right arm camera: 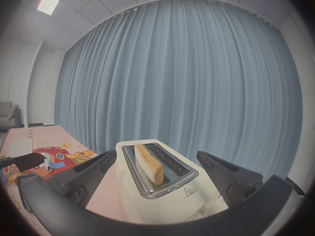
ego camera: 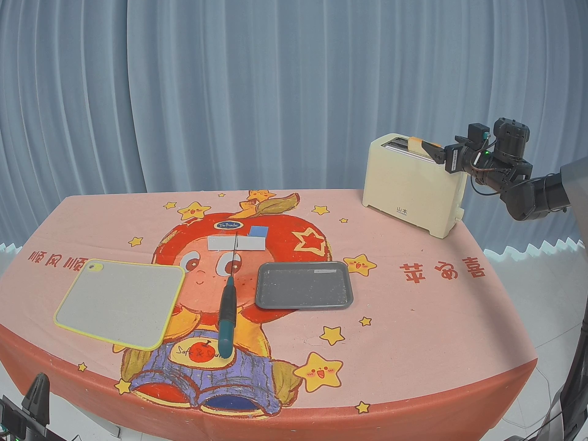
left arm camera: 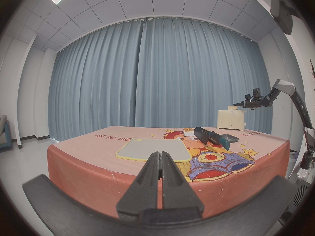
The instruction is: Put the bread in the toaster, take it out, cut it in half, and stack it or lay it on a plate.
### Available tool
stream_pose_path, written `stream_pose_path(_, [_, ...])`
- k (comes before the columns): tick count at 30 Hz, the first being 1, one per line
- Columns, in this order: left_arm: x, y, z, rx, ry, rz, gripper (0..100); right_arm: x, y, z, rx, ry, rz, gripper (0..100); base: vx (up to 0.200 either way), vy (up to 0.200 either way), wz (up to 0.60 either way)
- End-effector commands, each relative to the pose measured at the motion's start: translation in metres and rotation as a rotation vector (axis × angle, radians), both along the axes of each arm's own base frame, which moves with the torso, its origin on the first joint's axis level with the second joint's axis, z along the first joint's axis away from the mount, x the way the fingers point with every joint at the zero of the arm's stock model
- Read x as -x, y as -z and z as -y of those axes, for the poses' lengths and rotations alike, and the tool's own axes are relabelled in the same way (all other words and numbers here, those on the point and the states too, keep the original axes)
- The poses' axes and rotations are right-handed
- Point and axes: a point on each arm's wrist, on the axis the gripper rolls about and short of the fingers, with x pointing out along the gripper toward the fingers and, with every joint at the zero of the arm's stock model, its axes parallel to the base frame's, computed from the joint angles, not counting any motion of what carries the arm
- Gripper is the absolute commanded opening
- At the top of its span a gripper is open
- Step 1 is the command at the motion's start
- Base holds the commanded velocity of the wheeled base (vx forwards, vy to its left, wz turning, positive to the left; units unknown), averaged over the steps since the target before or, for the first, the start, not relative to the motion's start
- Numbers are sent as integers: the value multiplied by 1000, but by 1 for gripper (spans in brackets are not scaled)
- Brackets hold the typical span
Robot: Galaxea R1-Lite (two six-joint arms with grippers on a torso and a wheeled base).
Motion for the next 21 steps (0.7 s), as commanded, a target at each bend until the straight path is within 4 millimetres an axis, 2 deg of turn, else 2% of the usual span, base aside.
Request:
stream_pose_path(1, [-1,5,0,0,-1,-12,0,-9,11,3,0,7,-13,100,0,0,0])
stream_pose_path(14, [-1,5,0,0,-1,-12,0,-22,29,-3,2,-4,-34,100,0,0,0])
stream_pose_path(21, [-1,5,0,0,-1,-12,0,-22,28,-4,3,-6,-32,100,0,0,0])
